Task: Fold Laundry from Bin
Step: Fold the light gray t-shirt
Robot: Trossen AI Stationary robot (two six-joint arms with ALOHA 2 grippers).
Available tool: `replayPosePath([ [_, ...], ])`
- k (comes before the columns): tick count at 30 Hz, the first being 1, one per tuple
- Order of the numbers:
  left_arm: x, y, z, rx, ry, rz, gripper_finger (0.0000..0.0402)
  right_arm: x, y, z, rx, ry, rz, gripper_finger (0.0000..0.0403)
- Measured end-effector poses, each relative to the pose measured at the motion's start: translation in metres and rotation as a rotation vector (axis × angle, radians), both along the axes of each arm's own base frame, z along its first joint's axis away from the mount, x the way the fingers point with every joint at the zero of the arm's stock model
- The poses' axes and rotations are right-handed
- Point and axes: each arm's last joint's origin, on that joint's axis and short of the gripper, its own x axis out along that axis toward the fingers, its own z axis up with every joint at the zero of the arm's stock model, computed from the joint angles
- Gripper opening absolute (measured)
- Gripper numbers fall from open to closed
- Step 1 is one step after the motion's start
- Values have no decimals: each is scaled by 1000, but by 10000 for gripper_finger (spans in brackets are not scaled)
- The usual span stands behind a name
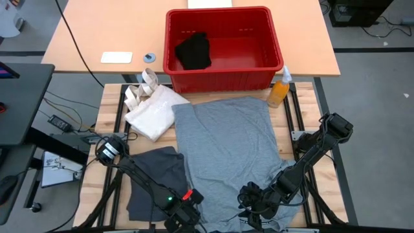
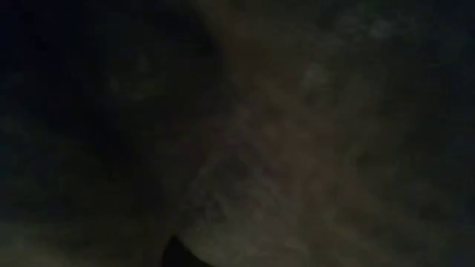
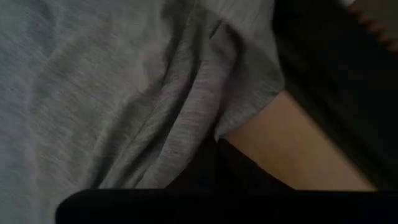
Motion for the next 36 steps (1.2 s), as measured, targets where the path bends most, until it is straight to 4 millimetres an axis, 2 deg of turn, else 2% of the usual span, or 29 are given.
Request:
replayPosePath([
  [6, -12, -4, 39, -184, 13, 97, 2, 0, 0, 0, 5, 5, 5, 171],
  [13, -38, 0, 106, -398, -46, 183, 1, 0, 0, 0, 7, 6, 3, 171],
  [18, -43, 5, 135, -503, -136, 223, 1, 0, 0, 0, 7, 6, 3, 171],
  [25, -35, 8, 141, -575, -175, 268, 0, 3, 3, 5, 54, -48, -2, 171],
  [36, -22, 16, 130, -582, -123, 387, 0, 18, 1, 19, 33, -276, -98, 159],
])
